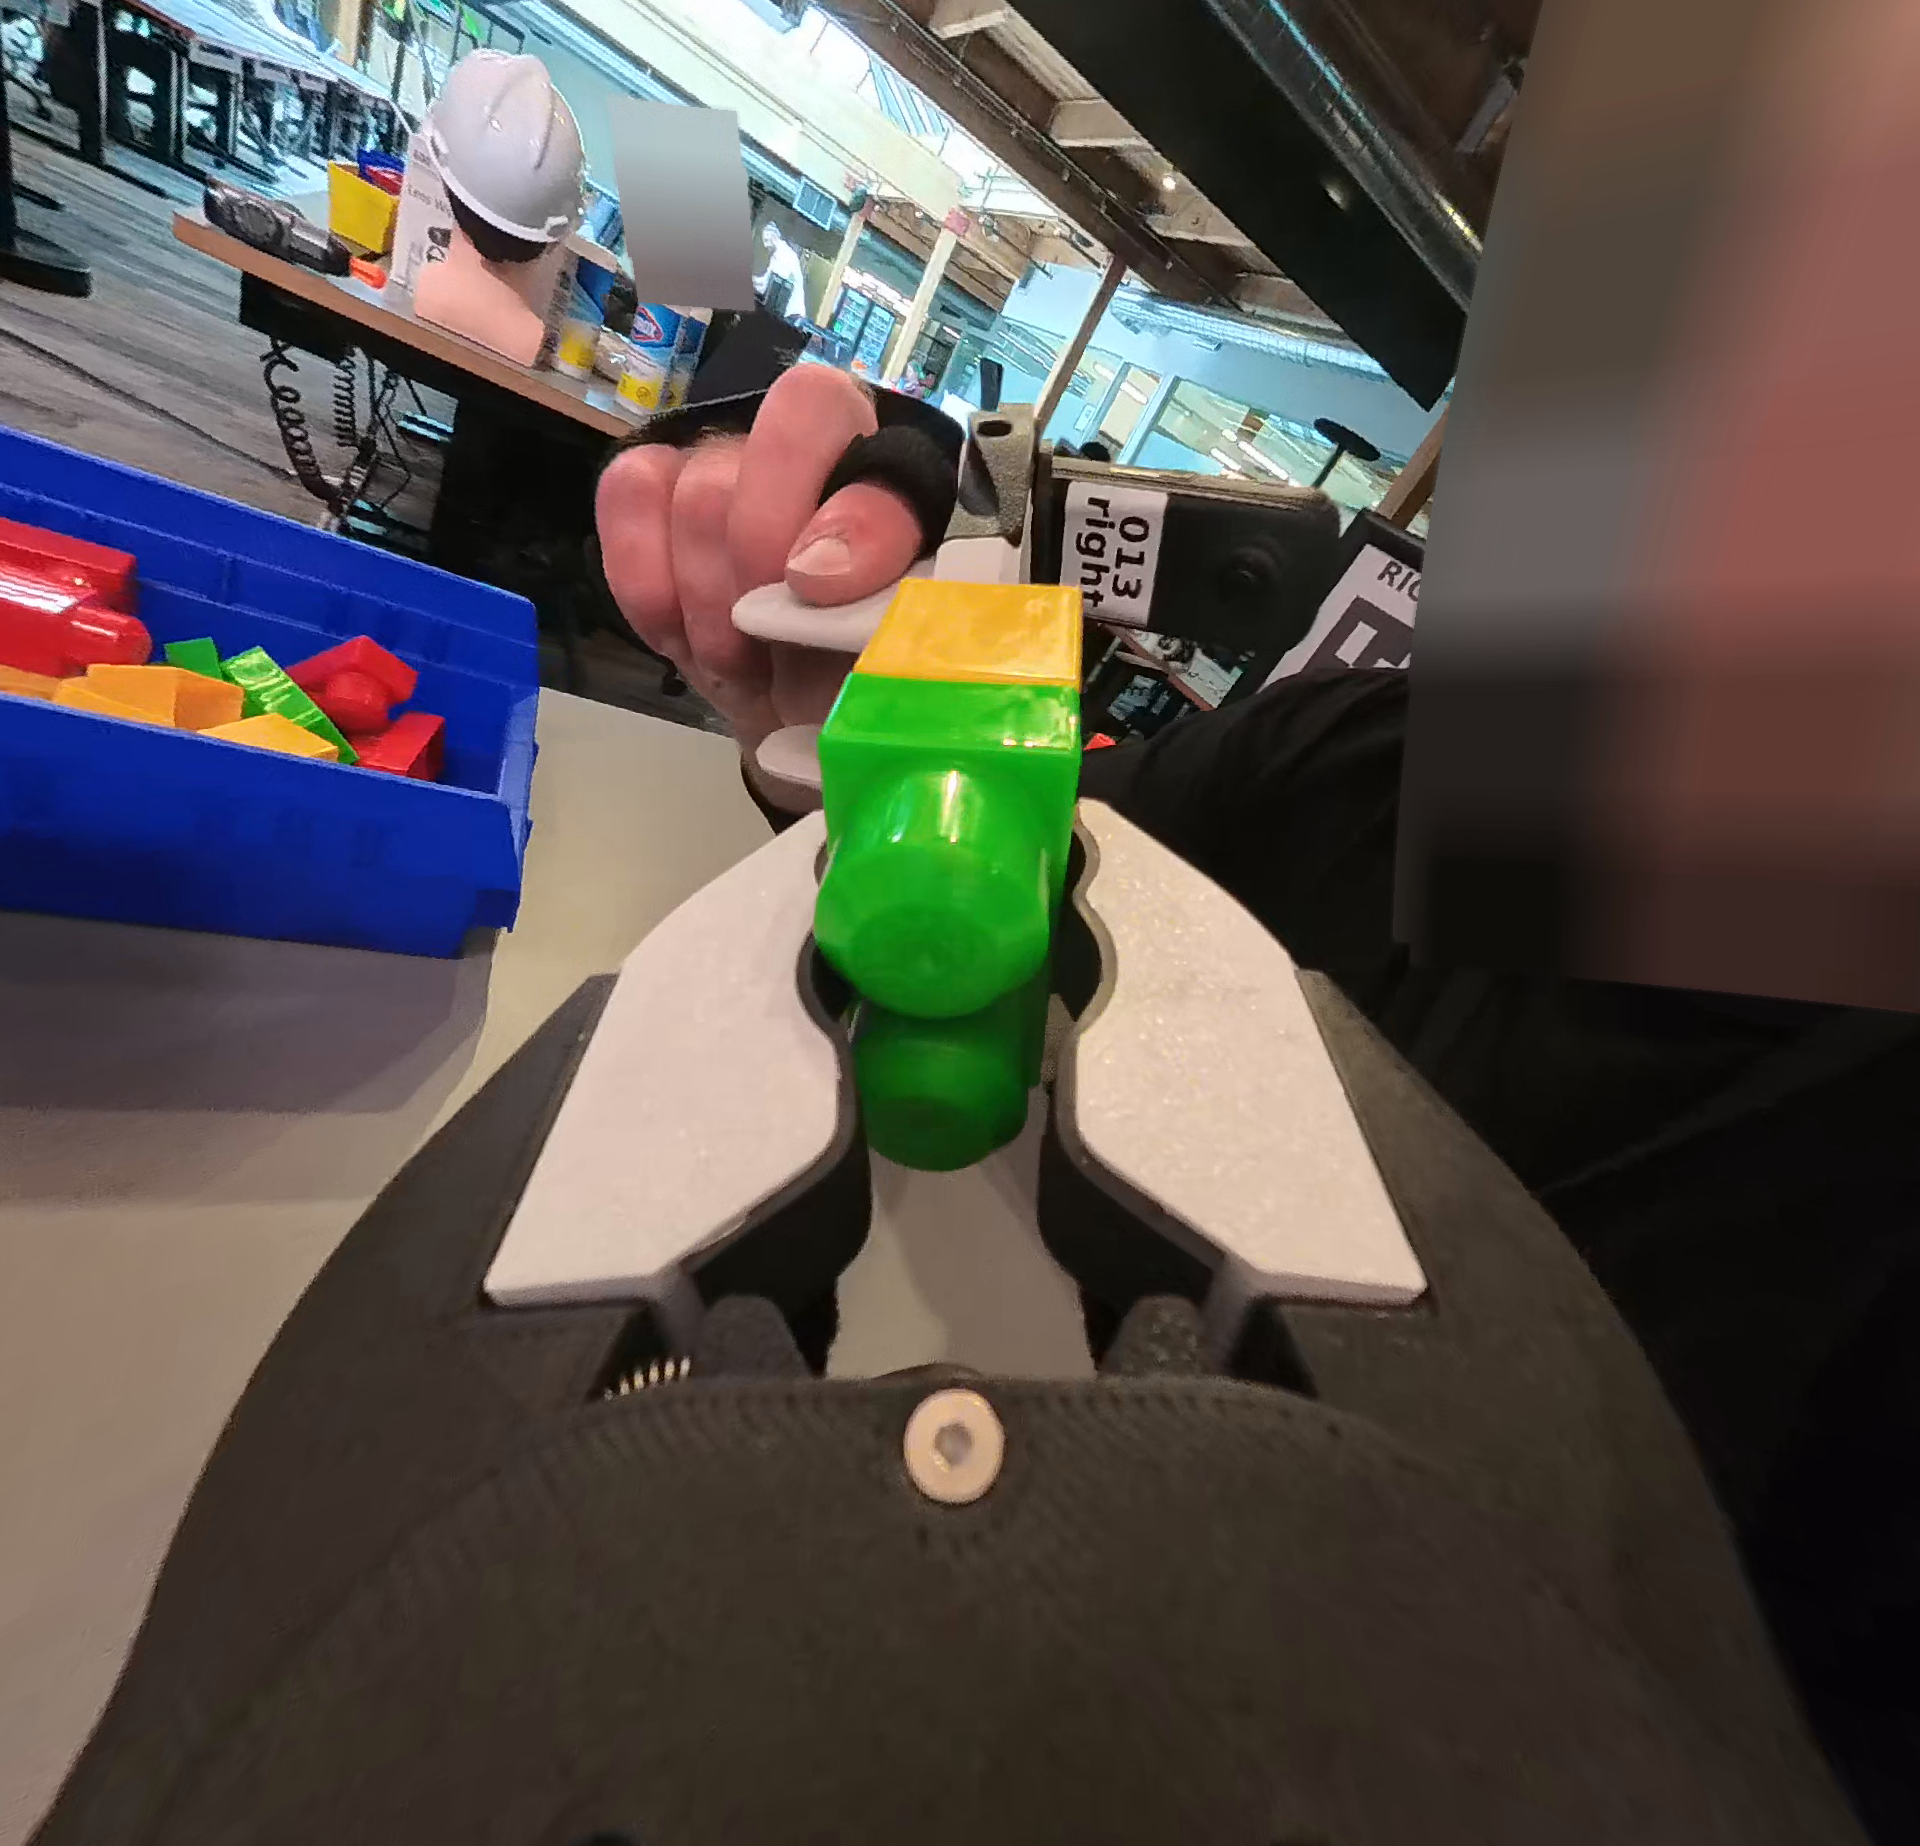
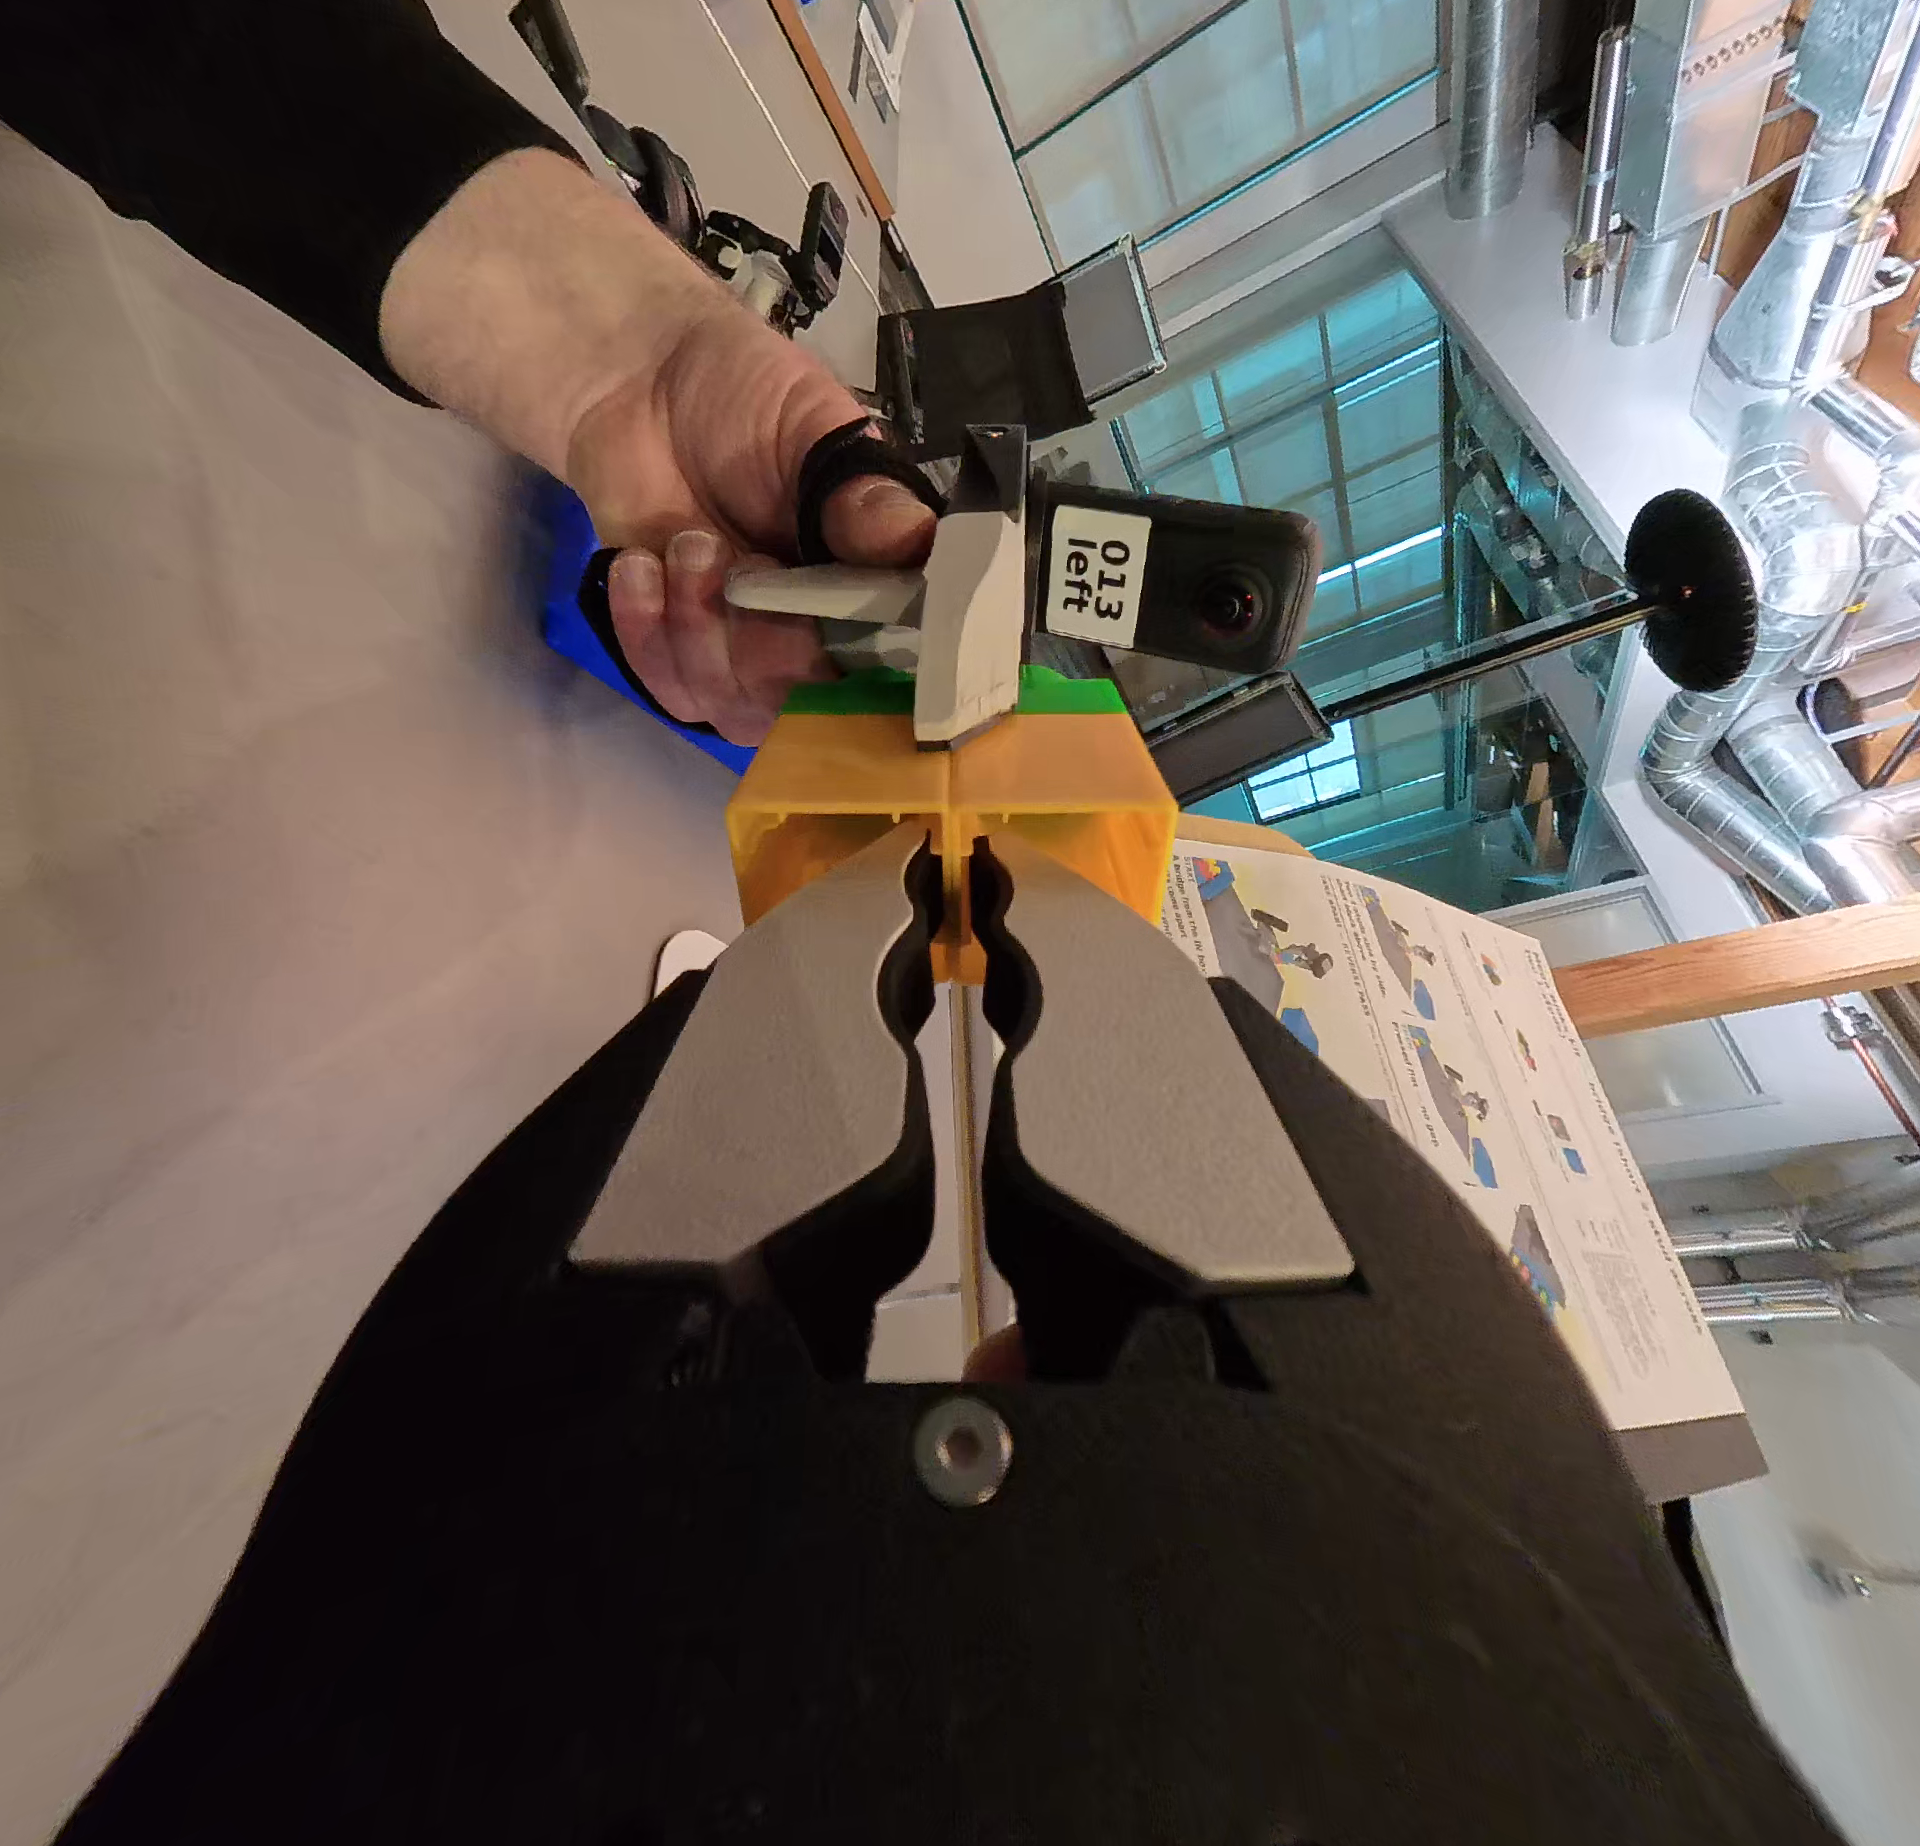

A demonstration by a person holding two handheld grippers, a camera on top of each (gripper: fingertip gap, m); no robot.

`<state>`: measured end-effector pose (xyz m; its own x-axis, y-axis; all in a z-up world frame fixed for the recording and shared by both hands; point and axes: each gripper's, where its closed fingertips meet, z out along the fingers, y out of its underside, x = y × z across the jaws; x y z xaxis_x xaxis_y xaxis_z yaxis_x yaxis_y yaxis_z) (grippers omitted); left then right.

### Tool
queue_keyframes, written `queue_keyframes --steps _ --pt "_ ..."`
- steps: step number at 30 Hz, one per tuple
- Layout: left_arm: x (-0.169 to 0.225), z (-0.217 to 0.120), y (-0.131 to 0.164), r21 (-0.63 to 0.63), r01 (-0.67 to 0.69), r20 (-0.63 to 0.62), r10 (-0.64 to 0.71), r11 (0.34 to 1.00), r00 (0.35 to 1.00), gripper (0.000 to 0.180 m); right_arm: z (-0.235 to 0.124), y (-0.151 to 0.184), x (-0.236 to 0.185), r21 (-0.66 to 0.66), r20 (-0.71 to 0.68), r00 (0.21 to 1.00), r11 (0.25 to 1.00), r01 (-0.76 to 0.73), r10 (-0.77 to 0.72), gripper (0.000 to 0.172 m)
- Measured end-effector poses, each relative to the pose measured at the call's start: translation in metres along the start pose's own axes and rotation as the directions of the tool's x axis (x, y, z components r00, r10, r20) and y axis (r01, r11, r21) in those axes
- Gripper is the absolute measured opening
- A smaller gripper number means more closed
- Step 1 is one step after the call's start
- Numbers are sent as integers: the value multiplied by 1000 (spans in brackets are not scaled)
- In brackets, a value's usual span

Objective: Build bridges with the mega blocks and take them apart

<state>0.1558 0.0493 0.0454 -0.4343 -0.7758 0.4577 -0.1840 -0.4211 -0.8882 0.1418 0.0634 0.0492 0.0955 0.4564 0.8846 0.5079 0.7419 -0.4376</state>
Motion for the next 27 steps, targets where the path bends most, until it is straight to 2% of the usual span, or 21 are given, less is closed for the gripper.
queue_keyframes --steps 4,7,8,11,14,17,21,27 --pt "9 2 -2 -18 -86 40 86 996 995 37 -8 -9 3 28 -6 1000 999 19 -19 5" --pt "14 -51 -35 131 -130 118 115 983 986 36 -53 -11 44 49 -137 990 999 -1 8 4" --pt "13 -62 -38 121 -168 167 147 978 975 36 -73 -12 60 67 -180 983 998 -20 32 4" --pt "18 -66 -43 92 -208 208 185 974 960 36 -105 1 82 17 -256 966 1000 -26 30 4" --pt "18 -68 -43 62 -225 240 205 972 949 37 -111 18 88 -70 -274 962 997 -28 8 4" --pt "22 -71 -45 65 -241 245 219 968 945 36 -117 52 95 -201 -291 957 977 -75 14 4" --pt "23 -80 -49 60 -267 287 240 962 927 37 -138 121 101 -390 -314 944 893 -223 98 4" --pt "11 -80 -41 12 -243 309 227 970 924 37 -164 234 65 -648 -298 889 610 -456 348 4"
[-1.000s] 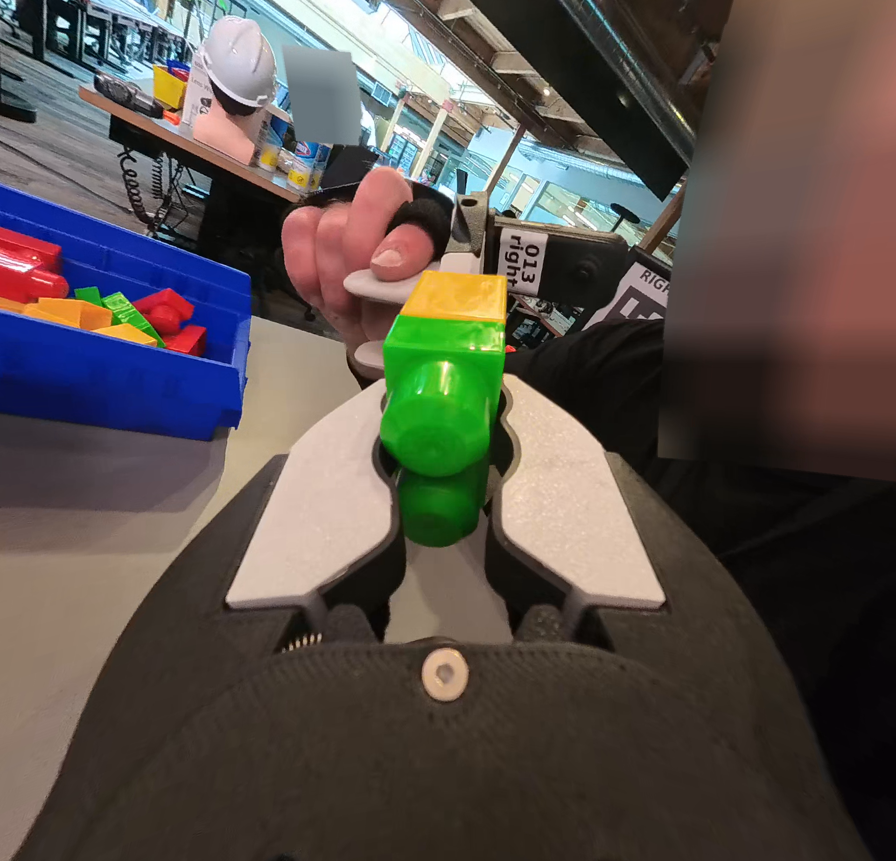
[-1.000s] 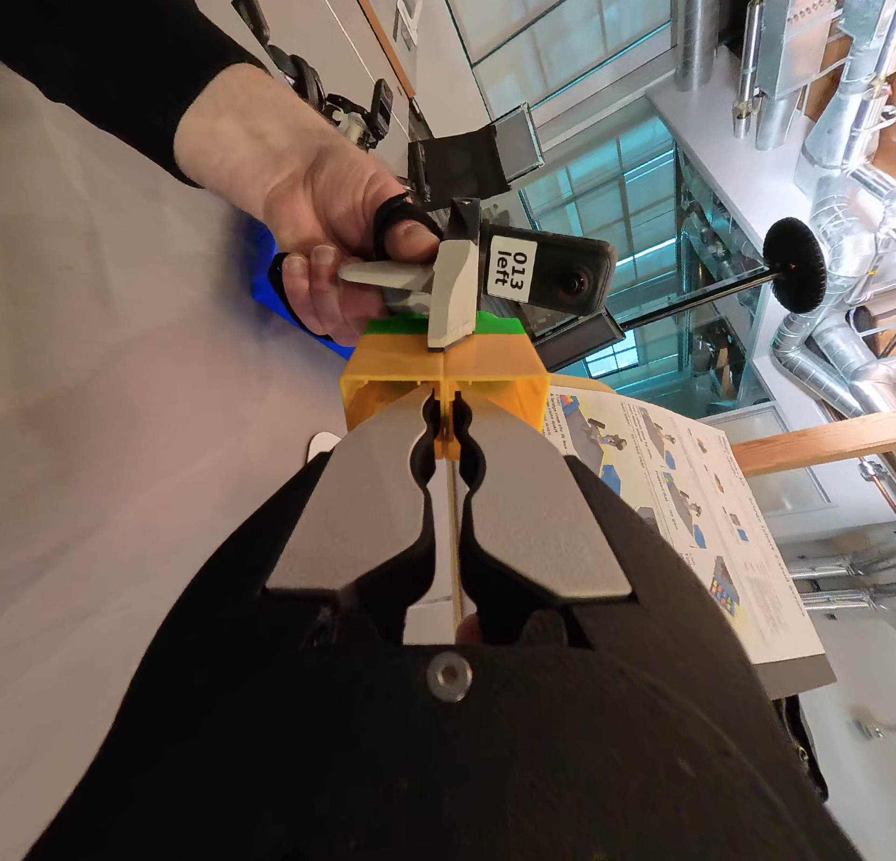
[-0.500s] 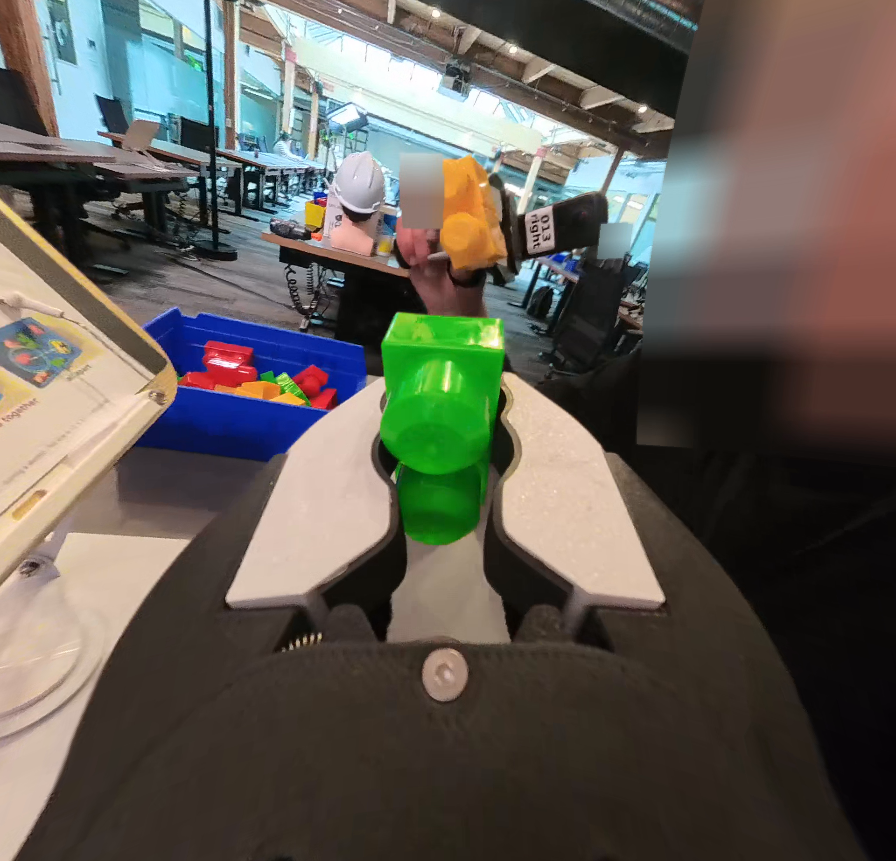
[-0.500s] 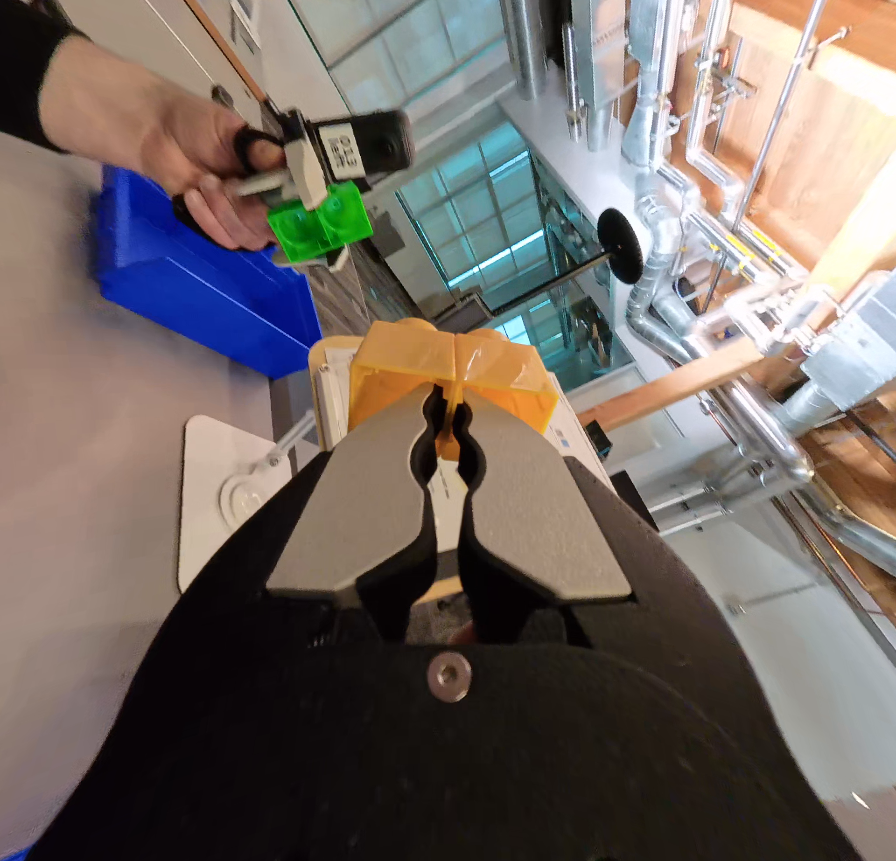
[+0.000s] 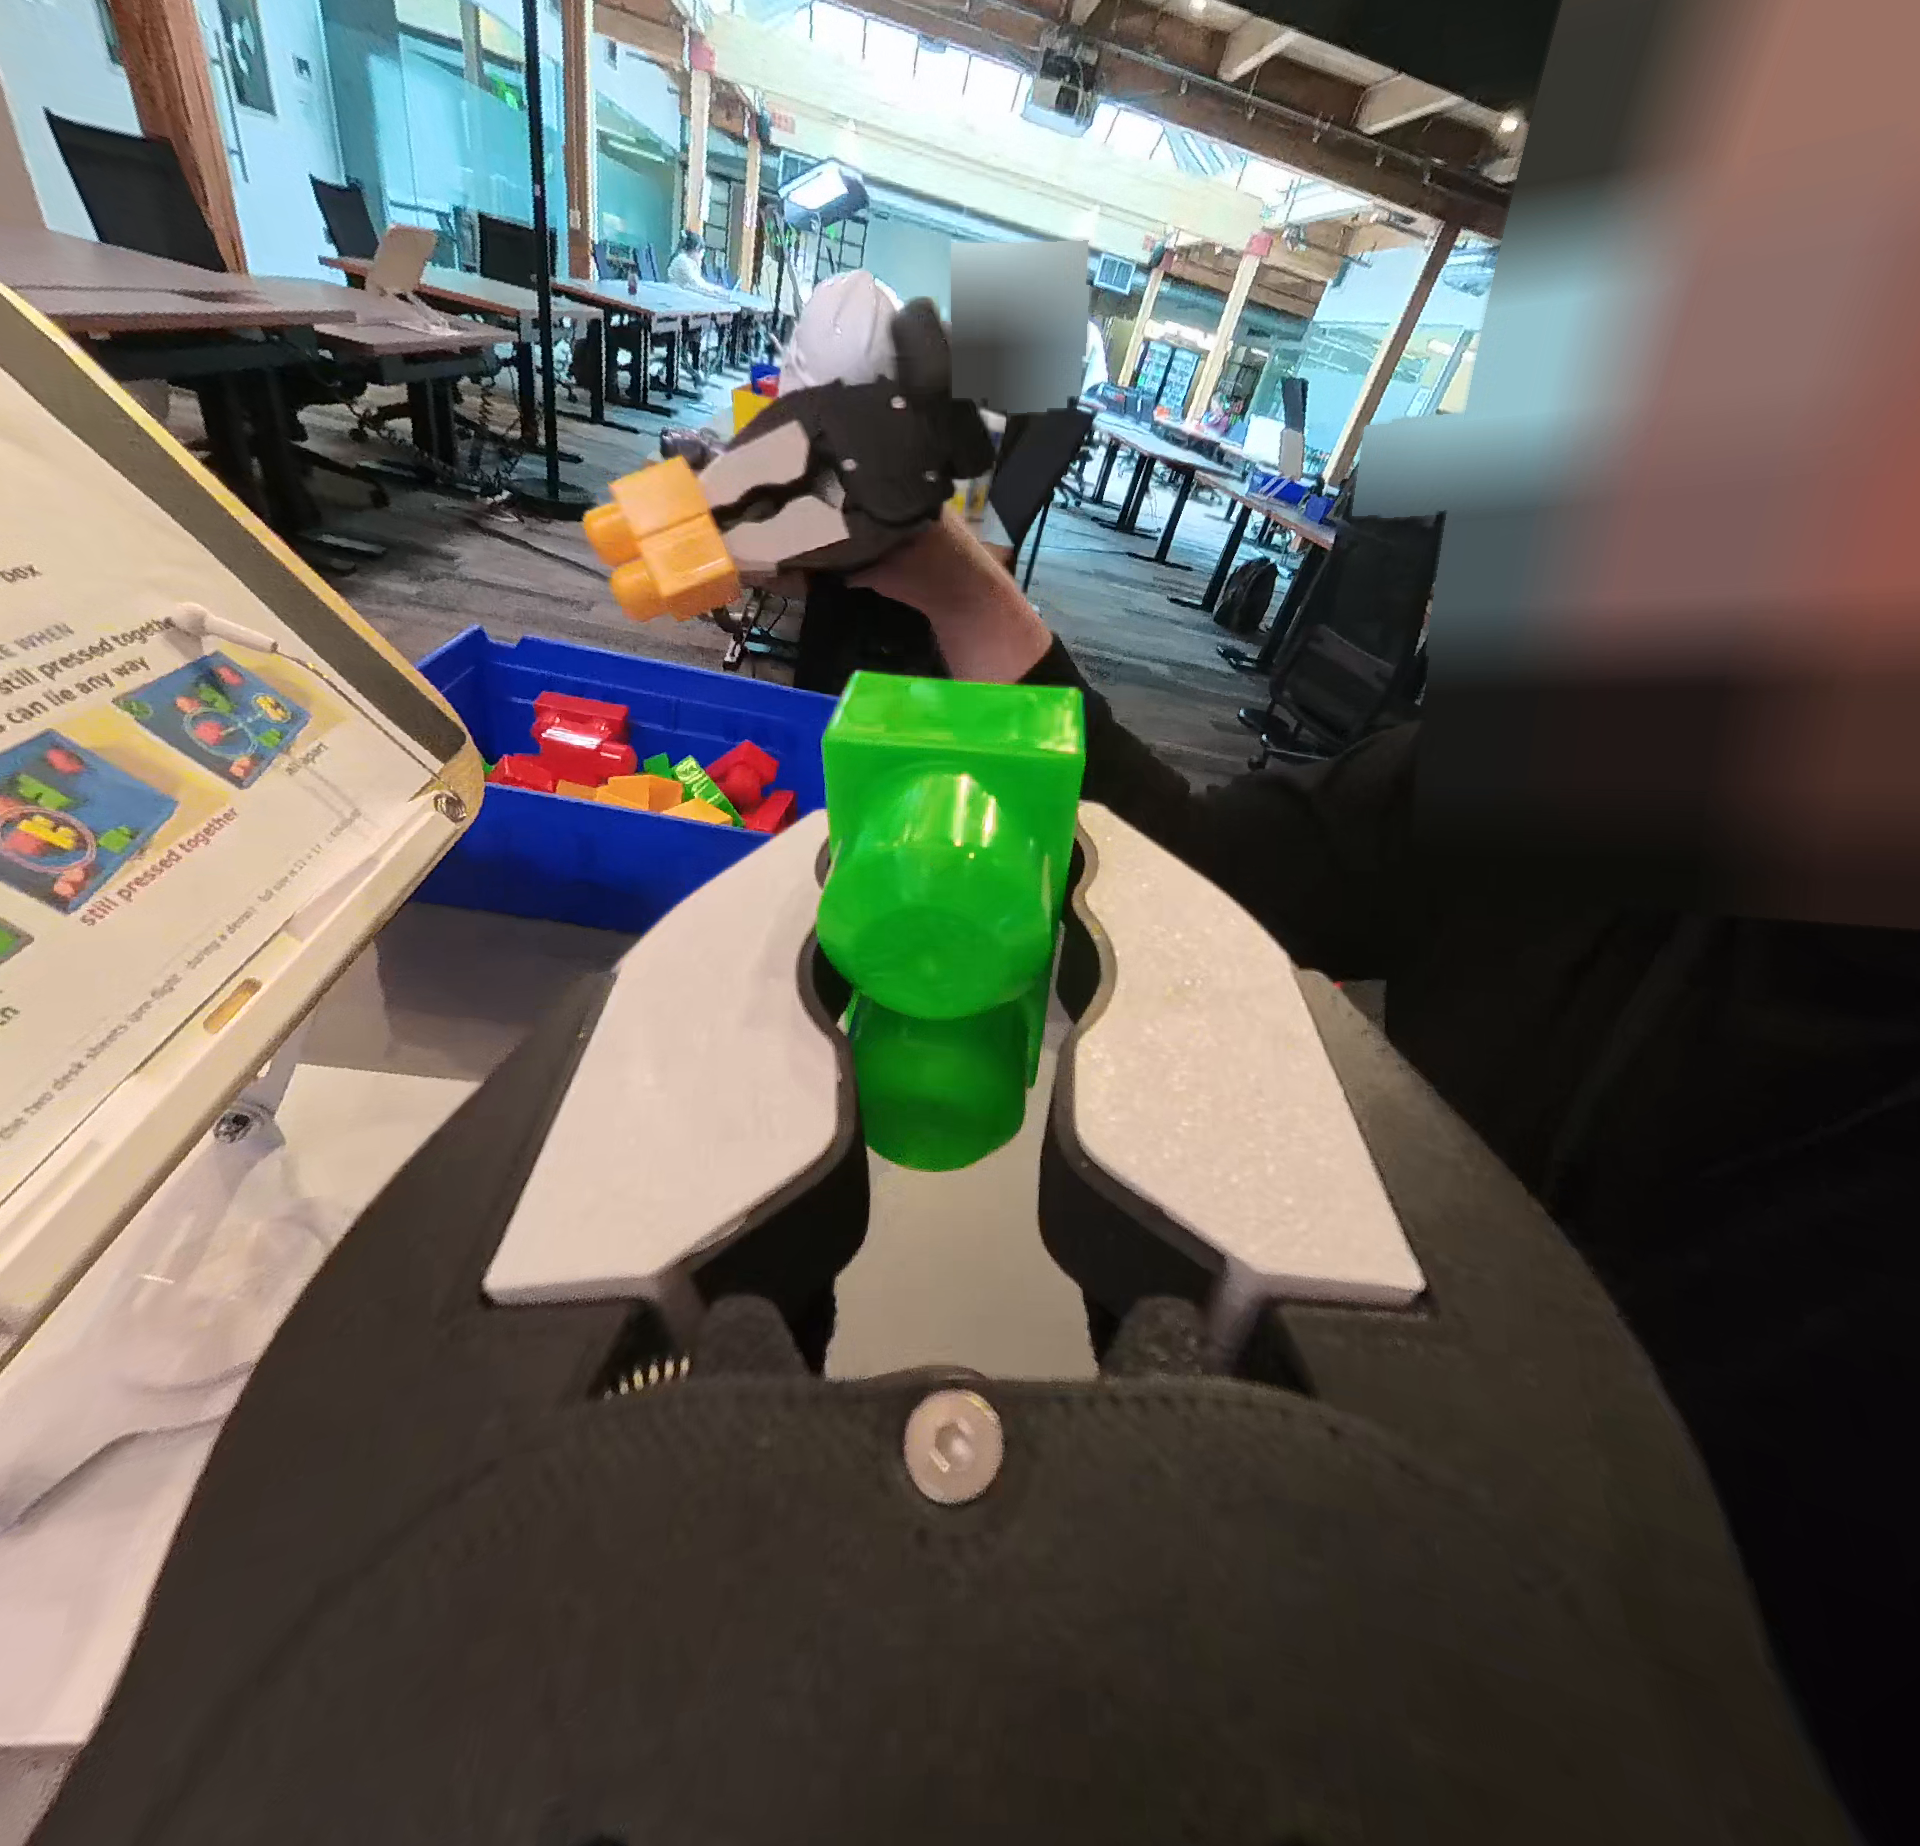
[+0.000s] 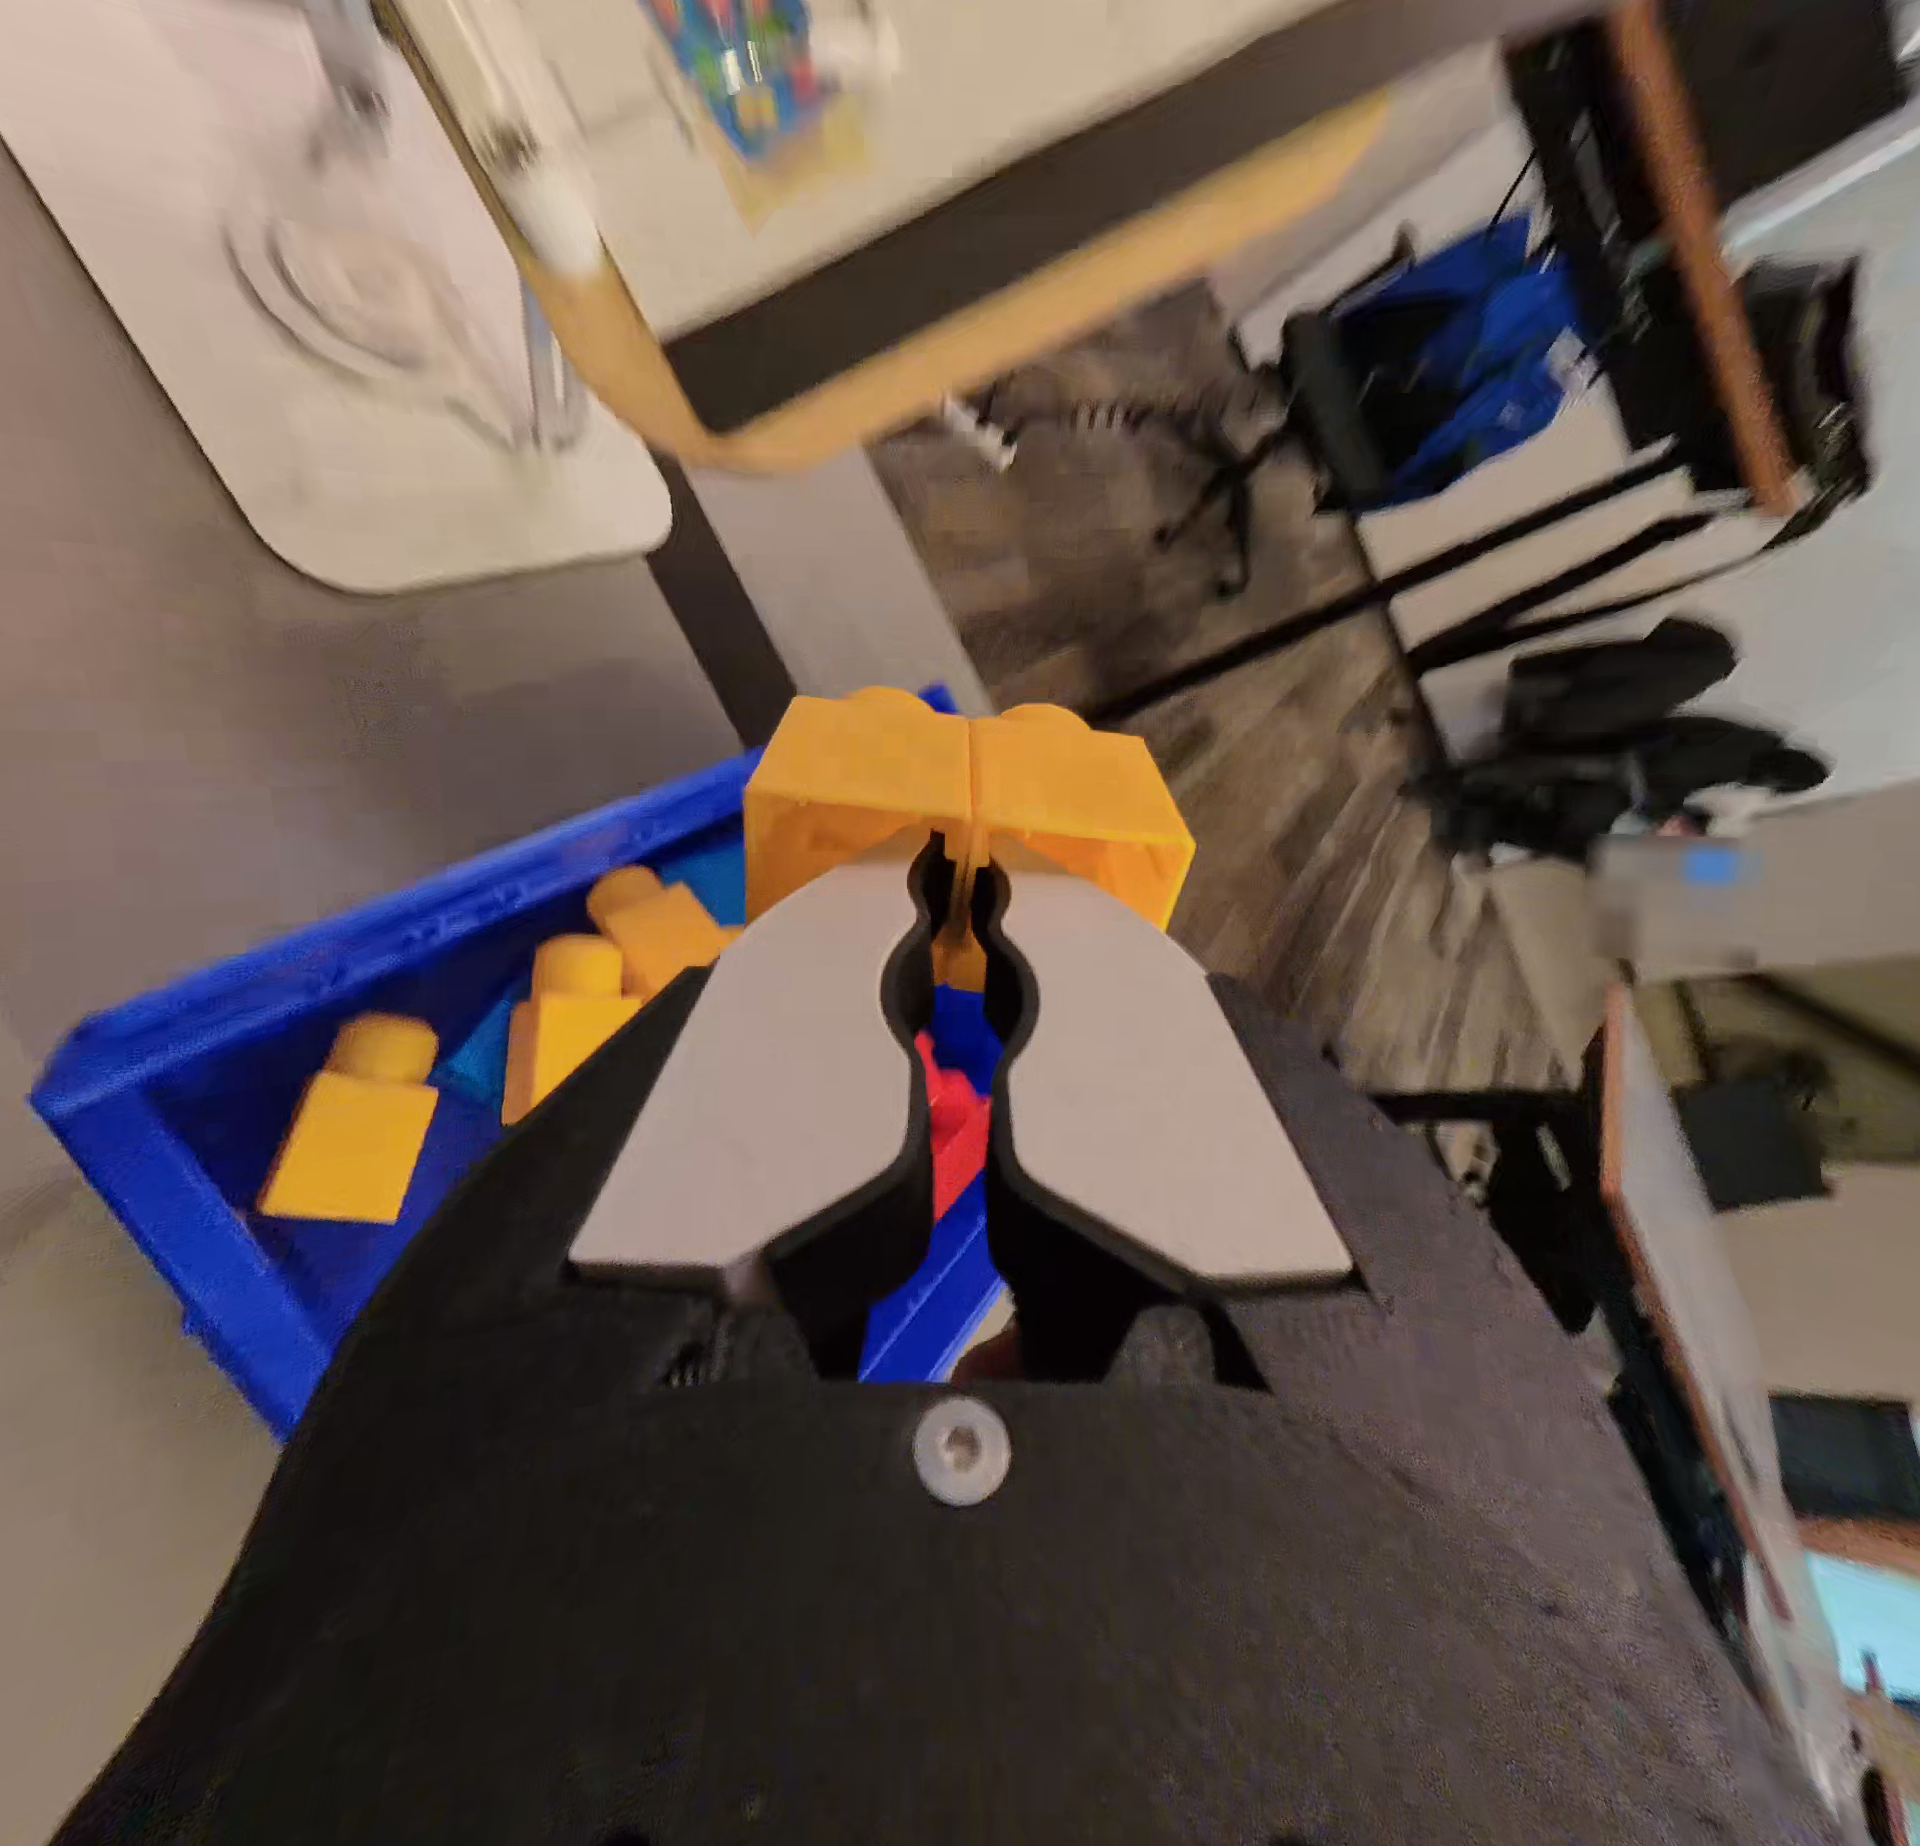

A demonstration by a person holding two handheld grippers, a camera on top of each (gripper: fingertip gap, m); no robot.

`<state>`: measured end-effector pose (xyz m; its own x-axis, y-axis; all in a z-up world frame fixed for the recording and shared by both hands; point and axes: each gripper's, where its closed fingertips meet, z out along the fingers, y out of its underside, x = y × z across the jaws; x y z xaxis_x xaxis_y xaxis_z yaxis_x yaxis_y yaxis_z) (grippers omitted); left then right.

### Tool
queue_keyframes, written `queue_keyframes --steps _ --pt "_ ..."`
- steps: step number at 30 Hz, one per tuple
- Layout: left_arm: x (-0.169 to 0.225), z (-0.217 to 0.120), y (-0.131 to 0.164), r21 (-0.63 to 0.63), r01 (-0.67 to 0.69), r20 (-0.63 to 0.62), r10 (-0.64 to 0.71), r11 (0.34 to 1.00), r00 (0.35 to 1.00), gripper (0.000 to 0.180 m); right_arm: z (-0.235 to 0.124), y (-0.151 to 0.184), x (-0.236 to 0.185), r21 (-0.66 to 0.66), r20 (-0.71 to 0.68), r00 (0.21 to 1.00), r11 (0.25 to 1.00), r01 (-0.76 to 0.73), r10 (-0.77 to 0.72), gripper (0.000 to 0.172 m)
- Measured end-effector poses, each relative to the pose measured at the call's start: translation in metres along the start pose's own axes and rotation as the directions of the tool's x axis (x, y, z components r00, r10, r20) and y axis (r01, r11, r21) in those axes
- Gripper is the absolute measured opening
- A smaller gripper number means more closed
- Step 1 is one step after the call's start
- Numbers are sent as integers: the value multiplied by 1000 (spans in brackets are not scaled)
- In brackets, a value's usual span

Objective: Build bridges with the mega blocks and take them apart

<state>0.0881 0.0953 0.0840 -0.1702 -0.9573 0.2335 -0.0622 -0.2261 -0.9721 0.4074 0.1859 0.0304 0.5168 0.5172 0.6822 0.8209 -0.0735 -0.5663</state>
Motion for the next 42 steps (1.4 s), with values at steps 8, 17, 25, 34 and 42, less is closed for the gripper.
queue_keyframes --steps 8,17,25,34,42 --pt "-6 4 5 -3 30 -4 -30 1000 1000 37 41 86 -7 -364 53 977 915 -173 206 54" --pt "-12 24 23 -96 -13 50 17 995 999 37 -14 -58 -23 125 123 982 980 -156 141 32" --pt "-9 31 27 -121 -21 47 27 992 999 37 19 35 -5 -212 45 971 952 -220 234 1" --pt "-13 31 32 -138 -12 52 19 990 998 37 59 116 -38 -530 139 896 796 -293 422 72" --pt "-22 42 39 -193 -94 136 122 977 983 37 3 -68 -50 102 362 887 934 -343 287 45"
